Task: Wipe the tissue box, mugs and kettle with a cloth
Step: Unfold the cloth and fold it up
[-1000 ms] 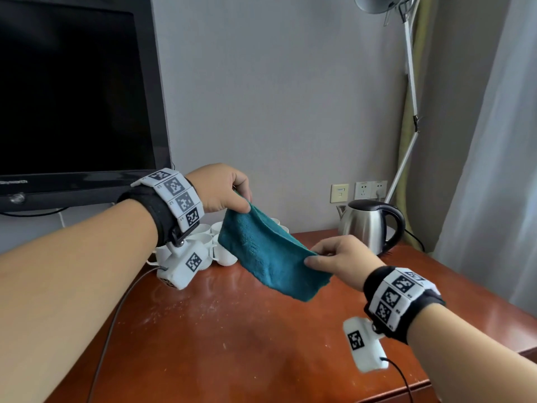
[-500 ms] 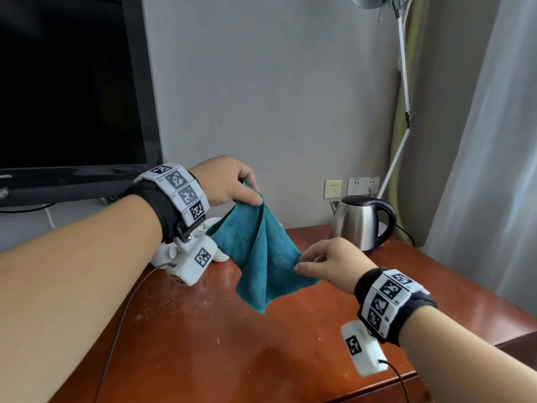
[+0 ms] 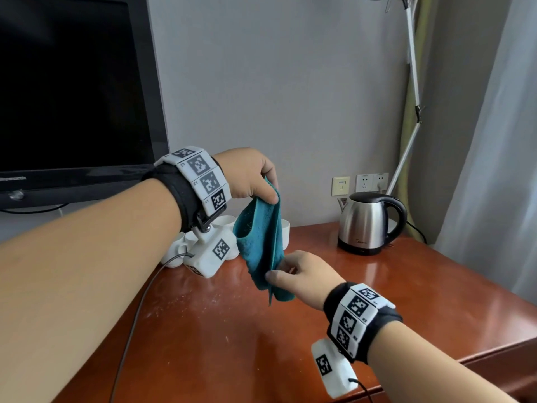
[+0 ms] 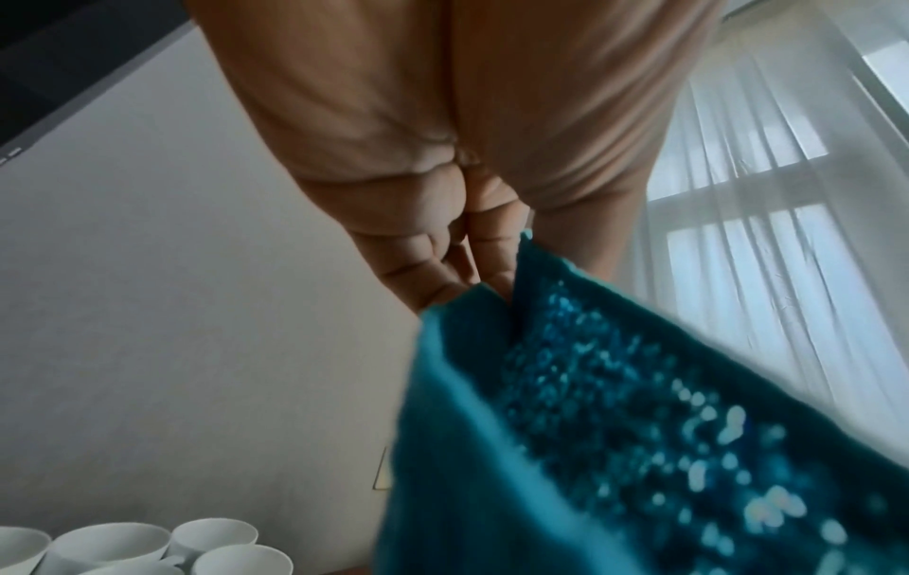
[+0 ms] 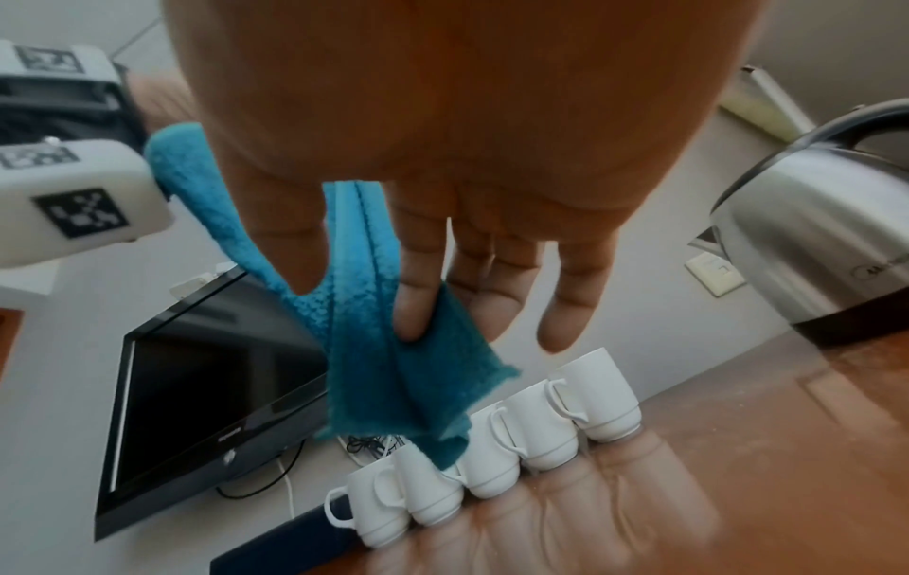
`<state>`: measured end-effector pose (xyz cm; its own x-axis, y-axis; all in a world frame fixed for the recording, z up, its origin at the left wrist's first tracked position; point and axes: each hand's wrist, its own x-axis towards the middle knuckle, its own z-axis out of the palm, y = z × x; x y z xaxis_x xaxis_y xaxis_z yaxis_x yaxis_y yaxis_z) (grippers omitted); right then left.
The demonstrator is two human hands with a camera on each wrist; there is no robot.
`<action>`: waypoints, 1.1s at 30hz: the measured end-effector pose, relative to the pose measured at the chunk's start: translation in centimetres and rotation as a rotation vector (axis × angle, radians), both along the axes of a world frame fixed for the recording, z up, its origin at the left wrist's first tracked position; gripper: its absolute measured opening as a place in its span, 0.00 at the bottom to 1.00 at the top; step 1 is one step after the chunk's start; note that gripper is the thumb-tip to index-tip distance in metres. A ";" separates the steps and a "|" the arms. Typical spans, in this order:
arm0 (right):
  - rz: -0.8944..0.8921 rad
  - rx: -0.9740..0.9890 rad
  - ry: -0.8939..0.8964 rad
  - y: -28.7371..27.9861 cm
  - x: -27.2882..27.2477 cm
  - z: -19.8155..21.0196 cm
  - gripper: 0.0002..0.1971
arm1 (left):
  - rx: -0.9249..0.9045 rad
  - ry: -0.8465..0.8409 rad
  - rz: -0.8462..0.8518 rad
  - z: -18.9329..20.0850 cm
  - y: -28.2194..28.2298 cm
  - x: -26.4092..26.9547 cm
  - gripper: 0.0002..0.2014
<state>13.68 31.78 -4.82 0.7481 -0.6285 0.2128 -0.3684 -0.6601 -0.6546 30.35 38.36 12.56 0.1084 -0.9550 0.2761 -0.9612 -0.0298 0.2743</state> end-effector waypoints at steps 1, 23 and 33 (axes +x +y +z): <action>-0.010 -0.019 -0.001 0.1 0.2 -0.1 0.17 | 0.000 0.008 -0.002 -0.1 0.0 0.0 0.08; -0.185 0.124 -0.297 -4.2 -3.3 -1.3 0.06 | -0.012 0.025 0.138 -3.1 1.7 5.2 0.08; -0.195 0.233 -0.353 -5.0 -5.6 0.3 0.04 | 0.025 0.157 0.133 -5.0 2.4 6.1 0.09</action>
